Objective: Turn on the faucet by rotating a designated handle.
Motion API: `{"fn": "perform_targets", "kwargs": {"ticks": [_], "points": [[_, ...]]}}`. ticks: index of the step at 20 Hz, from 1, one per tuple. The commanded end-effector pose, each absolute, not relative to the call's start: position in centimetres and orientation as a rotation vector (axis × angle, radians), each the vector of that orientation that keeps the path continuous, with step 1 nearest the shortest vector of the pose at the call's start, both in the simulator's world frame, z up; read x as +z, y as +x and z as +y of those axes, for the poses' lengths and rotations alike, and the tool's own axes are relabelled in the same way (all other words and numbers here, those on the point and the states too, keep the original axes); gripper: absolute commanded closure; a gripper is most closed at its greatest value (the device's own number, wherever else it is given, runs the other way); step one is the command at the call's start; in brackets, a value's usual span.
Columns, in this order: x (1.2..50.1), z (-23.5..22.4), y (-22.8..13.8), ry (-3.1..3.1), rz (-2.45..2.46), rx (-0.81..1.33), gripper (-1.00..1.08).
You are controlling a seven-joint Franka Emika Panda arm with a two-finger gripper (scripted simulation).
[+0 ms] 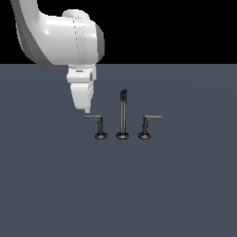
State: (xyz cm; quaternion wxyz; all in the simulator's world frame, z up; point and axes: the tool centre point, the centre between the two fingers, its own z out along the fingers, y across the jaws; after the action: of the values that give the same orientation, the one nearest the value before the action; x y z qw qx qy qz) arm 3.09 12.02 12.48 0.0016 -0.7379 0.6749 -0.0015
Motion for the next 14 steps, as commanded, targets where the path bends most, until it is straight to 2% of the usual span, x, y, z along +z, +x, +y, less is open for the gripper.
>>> {"fn": "perform_targets", "kwargs": {"ticks": [1, 14], "points": [[11.5, 11.7, 4.0, -2.275, 2.165, -0.006, 1.08], [9.6, 10.9, 5.9, -2.188, 2.256, 0.000, 1.08]]}}
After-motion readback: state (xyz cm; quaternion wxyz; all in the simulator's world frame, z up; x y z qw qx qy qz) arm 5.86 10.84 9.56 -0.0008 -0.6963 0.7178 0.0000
